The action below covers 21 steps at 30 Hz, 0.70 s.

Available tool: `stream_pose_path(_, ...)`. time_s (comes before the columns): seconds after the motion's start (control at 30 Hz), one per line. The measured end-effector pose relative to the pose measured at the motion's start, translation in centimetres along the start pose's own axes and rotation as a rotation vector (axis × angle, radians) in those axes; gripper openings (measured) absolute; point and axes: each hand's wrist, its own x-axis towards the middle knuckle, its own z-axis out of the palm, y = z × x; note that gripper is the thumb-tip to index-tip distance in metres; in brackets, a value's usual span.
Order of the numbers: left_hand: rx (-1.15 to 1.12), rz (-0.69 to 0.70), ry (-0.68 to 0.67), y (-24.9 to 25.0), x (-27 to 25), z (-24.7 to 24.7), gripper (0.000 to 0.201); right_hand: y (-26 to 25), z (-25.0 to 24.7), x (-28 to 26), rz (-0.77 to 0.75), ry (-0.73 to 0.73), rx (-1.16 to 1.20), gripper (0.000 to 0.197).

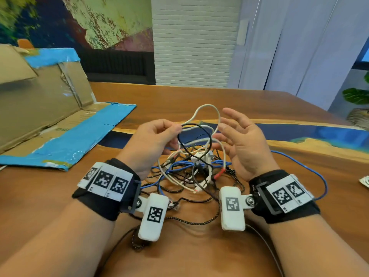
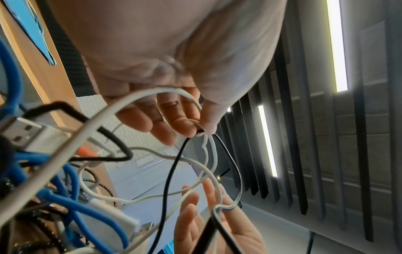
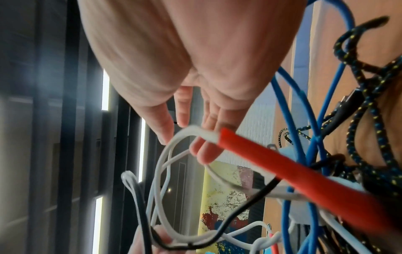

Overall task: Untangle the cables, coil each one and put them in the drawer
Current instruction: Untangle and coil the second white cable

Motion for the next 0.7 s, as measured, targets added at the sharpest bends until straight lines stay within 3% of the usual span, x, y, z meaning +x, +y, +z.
stream_pose_path(0.1,-0.015,-0.014,-0.027,0.1,-0.2,0.4,0.016,0.1,0.1,-0.1,-0.093,0.008,-0.102,0.026)
stream_pose_path(0.23,-0.050,-0.036,-0.034,0.4,-0.5,0.7,0.014,0.2,0.3,-0.2,-0.091,-0.052,-0.170,0.017)
stream_pose_path(0.43,-0.159,-0.043,-0.031,0.8,-0.8,0.7,0.013,0.5,0.4,-0.4,0.037,-0.168,-0.197,0.024)
stream_pose_path(0.57,-0.343,-0.031,-0.048,1.1,-0.9,0.5,0.016,1.1,0.7,-0.7,0.049,-0.260,-0.393,0.016)
stream_pose_path(0.7,-0.432,-0.033,-0.070,1.5,-0.7,0.1,0.027,0.8,0.8,-0.8,0.123,-0.242,-0.256,0.027)
